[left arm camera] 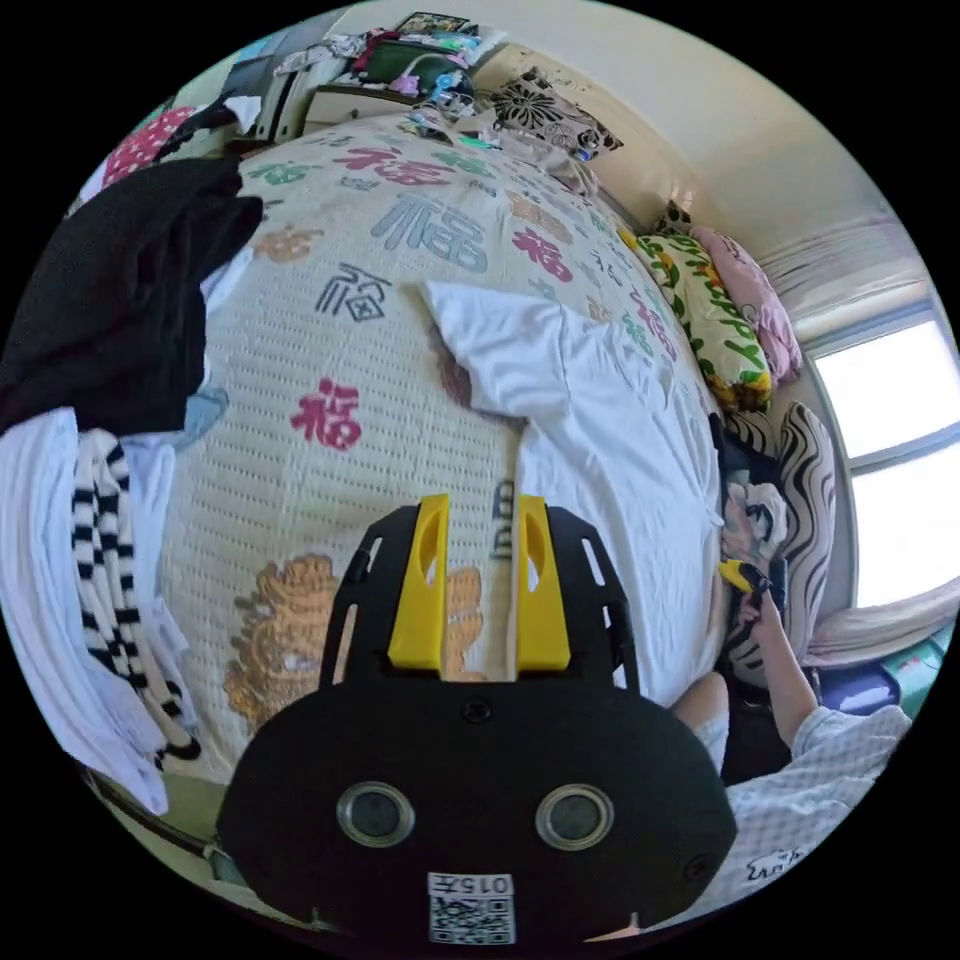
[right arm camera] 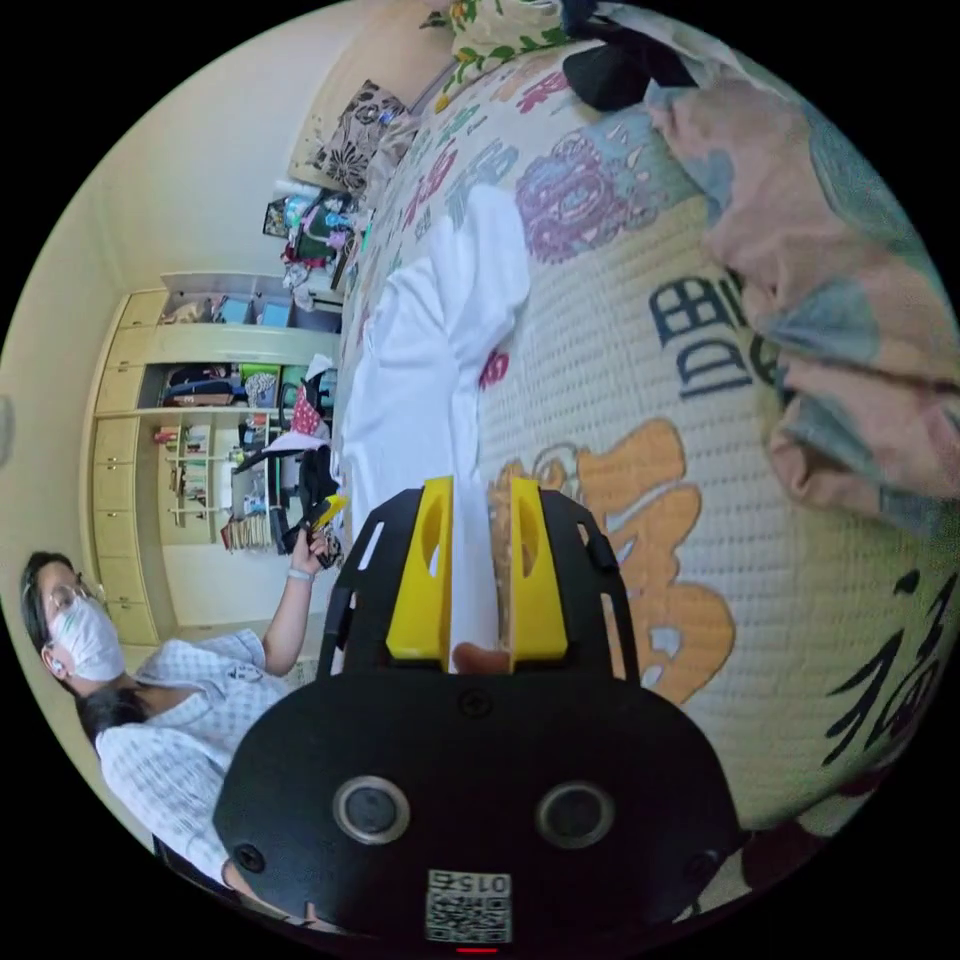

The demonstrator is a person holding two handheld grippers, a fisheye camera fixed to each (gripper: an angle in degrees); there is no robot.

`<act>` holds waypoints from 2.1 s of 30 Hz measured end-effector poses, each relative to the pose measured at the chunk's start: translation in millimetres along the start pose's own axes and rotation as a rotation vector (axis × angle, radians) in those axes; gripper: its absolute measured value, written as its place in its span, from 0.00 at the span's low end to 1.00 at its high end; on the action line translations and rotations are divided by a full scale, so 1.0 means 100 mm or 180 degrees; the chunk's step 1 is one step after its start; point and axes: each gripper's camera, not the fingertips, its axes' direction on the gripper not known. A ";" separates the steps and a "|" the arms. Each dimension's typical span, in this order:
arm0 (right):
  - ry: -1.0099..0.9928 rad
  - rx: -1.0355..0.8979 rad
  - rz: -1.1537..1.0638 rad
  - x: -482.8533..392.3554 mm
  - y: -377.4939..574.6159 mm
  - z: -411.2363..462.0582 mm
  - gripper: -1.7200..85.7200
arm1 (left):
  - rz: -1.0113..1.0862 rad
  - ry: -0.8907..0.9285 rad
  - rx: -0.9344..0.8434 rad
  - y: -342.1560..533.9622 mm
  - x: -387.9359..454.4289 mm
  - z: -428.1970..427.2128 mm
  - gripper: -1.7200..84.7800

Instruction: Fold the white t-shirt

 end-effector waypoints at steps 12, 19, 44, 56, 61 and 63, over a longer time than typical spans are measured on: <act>0.0274 -0.1185 -0.0101 -0.08 1.58 0.58 0.14 | 0.0313 0.0474 -0.1917 1.03 0.39 0.90 0.16; 0.0444 -0.1422 -0.0150 -0.06 1.59 0.72 0.04 | 0.0259 0.0442 -0.1874 1.01 0.41 1.19 0.04; 0.0797 -0.1218 0.0043 0.07 1.82 0.48 0.06 | 0.0540 -0.0769 -0.2207 1.07 1.04 2.52 0.05; -0.0075 0.0663 -0.0211 0.00 0.56 0.05 0.14 | 0.1939 0.0260 -0.0890 -0.68 4.20 3.35 0.12; -0.0327 0.0677 0.0131 0.31 0.02 0.35 0.12 | 0.2298 0.0119 -0.1056 -1.14 5.52 4.50 0.12; -0.0402 0.0701 0.0141 0.38 -0.07 0.44 0.07 | 0.2361 -0.0090 -0.1235 -1.26 5.94 5.06 0.13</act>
